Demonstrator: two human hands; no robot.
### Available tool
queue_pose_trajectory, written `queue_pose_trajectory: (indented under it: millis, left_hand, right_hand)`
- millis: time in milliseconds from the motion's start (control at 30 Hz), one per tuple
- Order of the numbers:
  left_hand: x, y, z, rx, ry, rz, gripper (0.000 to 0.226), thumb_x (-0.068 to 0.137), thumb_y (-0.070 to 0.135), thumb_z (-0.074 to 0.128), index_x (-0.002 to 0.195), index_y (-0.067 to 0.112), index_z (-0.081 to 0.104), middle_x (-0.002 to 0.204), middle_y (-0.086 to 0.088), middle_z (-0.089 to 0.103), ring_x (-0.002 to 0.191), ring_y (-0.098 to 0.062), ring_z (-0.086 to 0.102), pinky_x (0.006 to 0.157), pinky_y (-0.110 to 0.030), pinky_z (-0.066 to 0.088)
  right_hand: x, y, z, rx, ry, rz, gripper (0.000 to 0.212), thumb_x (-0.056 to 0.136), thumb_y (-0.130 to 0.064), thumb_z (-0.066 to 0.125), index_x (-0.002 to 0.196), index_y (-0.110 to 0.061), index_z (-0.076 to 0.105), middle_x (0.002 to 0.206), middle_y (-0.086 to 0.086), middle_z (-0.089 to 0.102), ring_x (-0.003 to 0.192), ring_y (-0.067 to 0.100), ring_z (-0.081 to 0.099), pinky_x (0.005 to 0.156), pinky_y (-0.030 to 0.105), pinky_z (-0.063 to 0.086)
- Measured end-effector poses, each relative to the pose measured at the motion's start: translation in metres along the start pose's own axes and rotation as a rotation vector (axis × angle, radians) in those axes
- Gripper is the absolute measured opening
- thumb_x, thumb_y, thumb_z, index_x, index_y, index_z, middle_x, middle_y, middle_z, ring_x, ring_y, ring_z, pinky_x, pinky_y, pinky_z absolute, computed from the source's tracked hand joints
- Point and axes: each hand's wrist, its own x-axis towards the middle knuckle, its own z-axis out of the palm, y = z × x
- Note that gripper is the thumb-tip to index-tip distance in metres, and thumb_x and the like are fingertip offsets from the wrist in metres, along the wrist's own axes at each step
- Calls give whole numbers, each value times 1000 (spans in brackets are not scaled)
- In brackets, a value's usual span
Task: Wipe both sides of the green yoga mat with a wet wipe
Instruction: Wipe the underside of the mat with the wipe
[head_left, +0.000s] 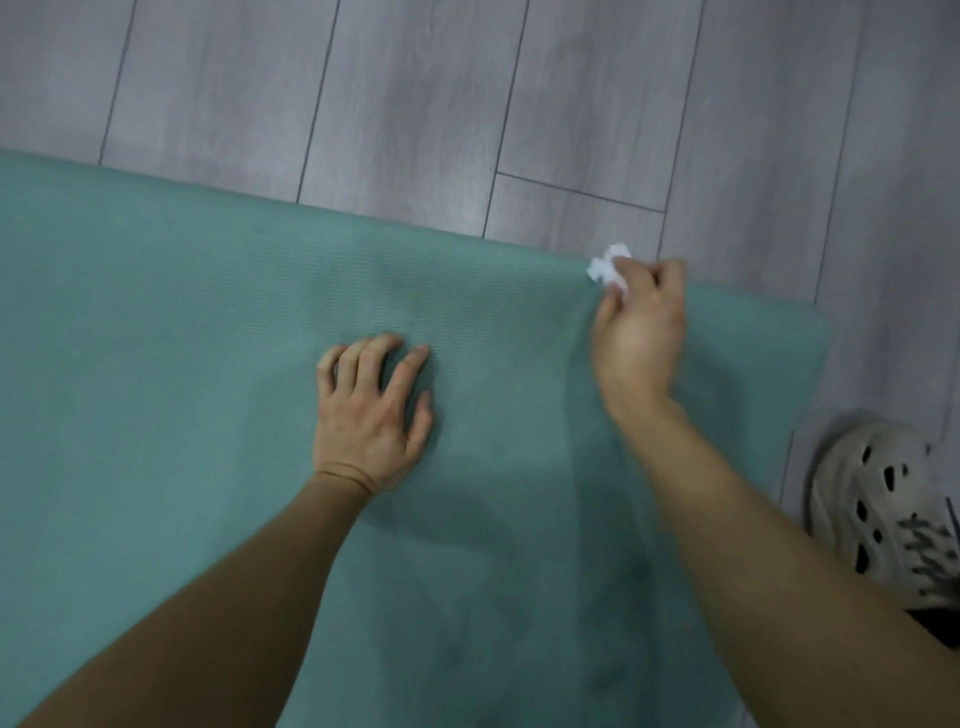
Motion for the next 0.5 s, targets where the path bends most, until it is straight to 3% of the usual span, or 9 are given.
queue_pose_trajectory:
  millis: [67,167,267,433,500]
  left_hand:
    - [-1,-1,0,7,17,11,47,96,36,61,137,14,65,135,-16,58,123,-40,53,115,-55,32]
    - [-1,-1,2,-2,36,15,45,94,32,64,133,10,64,135,-19,57,121,-42,53,112,-56,34]
    - [-1,-1,3,-9,39,10,43,94,29,65,131,6,64,133,-21,56,119,-43,53,110,-58,35]
    - [-2,3,-10,-43,-17,3,41,99,30,63,135,11,66,137,-18,58,122,-42,54,110,-54,38]
    - [-5,0,-25,-69,-26,-53,36,99,31,66,130,12,68,137,-16,58,122,-41,55,107,-52,41]
  right_hand:
    - [2,-53,37,45,-77,-99,30,99,-3,58,126,-7,71,113,12,56,93,32,62,82,34,48]
    - [1,-147,74,54,-297,-434,34,101,-1,51,131,-6,67,126,14,54,111,32,57,90,42,52]
    - [4,-172,71,-31,-459,-563,40,102,2,44,135,-9,63,136,9,49,120,26,50,94,35,49]
    - [7,-60,24,23,-332,-340,30,107,-24,48,128,-12,67,111,2,49,102,28,57,93,43,50]
    - [8,-27,5,14,-261,-223,28,105,-18,54,127,-9,69,113,10,53,97,31,60,92,42,52]
